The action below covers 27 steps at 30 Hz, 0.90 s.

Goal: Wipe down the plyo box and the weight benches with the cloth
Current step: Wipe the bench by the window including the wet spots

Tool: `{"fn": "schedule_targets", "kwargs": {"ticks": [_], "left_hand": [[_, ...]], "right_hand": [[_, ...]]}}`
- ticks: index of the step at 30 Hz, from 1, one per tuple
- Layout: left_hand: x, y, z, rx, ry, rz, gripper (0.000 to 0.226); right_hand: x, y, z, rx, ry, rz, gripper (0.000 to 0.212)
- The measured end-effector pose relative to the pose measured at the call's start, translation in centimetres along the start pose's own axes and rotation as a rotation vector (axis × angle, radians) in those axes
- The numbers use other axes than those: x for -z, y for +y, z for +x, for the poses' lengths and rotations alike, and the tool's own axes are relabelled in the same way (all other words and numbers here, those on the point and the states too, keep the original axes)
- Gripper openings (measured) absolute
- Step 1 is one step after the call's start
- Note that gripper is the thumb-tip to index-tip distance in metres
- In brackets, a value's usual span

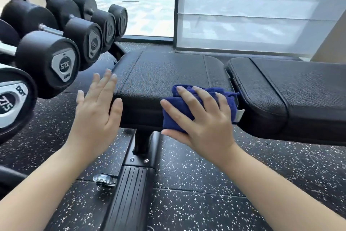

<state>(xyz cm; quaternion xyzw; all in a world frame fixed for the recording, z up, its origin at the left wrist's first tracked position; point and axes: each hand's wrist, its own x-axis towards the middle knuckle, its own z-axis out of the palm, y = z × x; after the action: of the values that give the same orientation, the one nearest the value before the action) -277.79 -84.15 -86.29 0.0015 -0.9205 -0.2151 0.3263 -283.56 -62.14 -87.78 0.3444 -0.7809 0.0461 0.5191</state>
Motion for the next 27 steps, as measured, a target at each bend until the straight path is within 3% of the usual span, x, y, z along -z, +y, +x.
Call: {"fn": "schedule_targets", "kwargs": {"ticks": [9, 18, 23, 27], "left_hand": [[0.3, -1.0, 0.1, 0.003, 0.005, -0.056, 0.064], [2.2, -5.5, -1.2, 0.081, 0.04, 0.029, 0.065], [2.0, -6.2, -2.1, -0.048, -0.035, 0.139, 0.057], [2.1, -6.4, -2.1, -0.08, -0.031, 0.173, 0.054]], "right_hand": [[1.0, 2.7, -1.0, 0.111, -0.037, -0.006, 0.046], [-1.4, -3.5, 2.4, 0.105, -0.023, -0.024, 0.045], [-3.8, -8.8, 5.9, 0.059, -0.048, 0.009, 0.047], [-2.4, -6.0, 3.7, 0.146, -0.03, 0.013, 0.044]]}}
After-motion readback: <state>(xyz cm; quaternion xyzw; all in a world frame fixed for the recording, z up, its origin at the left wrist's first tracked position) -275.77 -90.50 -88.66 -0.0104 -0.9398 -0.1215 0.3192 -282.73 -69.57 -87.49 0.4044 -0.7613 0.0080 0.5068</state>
